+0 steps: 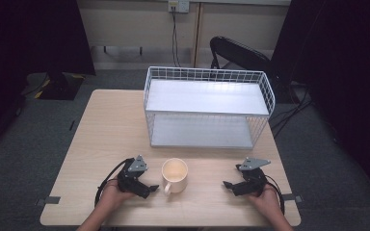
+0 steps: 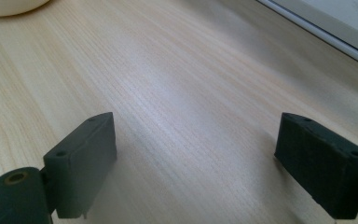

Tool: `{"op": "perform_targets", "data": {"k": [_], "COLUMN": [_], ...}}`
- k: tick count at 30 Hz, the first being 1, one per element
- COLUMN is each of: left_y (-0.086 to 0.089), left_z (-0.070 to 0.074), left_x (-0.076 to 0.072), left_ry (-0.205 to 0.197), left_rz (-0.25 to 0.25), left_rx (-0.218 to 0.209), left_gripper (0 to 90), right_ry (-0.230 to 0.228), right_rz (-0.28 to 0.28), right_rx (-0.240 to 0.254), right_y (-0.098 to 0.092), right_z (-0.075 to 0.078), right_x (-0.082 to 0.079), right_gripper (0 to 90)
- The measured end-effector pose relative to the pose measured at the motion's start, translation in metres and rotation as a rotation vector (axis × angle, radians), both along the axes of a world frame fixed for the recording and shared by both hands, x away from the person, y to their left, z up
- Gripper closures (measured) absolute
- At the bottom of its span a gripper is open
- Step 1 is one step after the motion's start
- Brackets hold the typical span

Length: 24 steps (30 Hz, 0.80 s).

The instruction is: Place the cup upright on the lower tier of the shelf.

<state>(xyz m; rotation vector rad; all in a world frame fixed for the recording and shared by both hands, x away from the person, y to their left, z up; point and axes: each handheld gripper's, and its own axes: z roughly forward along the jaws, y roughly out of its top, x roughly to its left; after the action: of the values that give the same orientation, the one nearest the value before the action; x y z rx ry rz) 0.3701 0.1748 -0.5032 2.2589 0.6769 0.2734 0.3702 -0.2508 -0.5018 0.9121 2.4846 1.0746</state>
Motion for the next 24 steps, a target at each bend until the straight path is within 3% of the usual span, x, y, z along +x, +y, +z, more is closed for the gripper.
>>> {"op": "perform_targets", "data": {"k": [5,8,9,15,24], "left_y": [-0.001,0.0,0.001,0.003,0.002], "left_z": [0.004,0.007,0.008,0.021,0.045], "left_x": [0.001,0.002,0.002,0.003,0.001], "left_ry": [0.012,0.016,0.023,0.075,0.082], "left_rz": [0.01,0.002,0.006,-0.035,-0.062], "left_rx": [0.025,0.021,0.038,0.056,0.032], "left_gripper": [4.8,14.5,16.4,15.8,16.9], "right_ry": [0.0,0.0,0.0,0.0,0.0], "right_rz": [-0.009,-0.01,-0.011,-0.015,-0.022], "right_rx": [0.001,0.0,0.0,0.0,0.0], "right_y": [0.0,0.0,0.0,0.0,-0.001], "right_z": [0.0,0.0,0.0,0.0,0.0], "right_x": [-0.001,-0.001,-0.001,-0.001,-0.002], "right_gripper": [11.9,11.9,11.9,11.9,11.9]}}
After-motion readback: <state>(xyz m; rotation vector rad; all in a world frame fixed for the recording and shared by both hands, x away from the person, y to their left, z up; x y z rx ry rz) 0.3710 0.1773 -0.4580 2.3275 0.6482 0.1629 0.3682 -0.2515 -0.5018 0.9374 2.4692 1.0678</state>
